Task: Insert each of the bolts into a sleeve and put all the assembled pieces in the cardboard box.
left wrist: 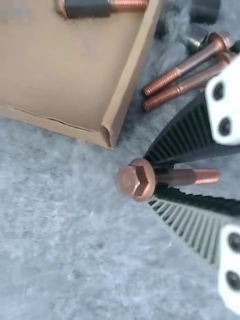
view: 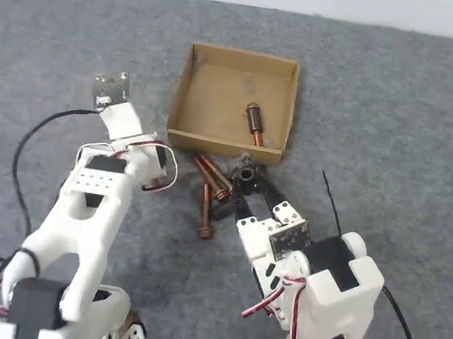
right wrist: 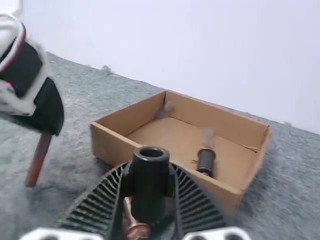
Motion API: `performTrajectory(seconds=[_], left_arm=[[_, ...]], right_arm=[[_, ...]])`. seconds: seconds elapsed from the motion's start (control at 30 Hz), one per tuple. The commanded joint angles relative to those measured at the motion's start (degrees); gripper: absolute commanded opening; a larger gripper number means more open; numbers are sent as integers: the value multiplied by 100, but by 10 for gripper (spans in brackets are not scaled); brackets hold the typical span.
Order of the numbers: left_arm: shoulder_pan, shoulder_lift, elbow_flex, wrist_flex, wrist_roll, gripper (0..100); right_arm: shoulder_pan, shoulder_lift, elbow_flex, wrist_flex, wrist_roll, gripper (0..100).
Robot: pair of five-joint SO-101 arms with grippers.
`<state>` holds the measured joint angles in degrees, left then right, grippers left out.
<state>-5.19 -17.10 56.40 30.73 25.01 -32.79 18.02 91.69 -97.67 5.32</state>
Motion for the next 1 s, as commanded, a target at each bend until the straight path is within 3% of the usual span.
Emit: performTrajectory(seconds=[0.0, 0.17, 0.57, 0.8, 0.97], left_arm=[[-53, -527, -40, -202, -44, 12], [-53, -651, 57, -220, -53, 12], [-53, -668, 57, -273, -79, 12], [-9, -853, 409, -1275, -79, 12], [0, -1732, 919, -1864, -79, 12]], right_arm=[[-242, -268, -246, 312, -35, 6], [-470, -277, -703, 875, -35, 6], [-998, -66, -1046, 875, -35, 6], [-1007, 426, -1055, 119, -35, 6], [-1007, 488, -1064, 57, -35, 6]])
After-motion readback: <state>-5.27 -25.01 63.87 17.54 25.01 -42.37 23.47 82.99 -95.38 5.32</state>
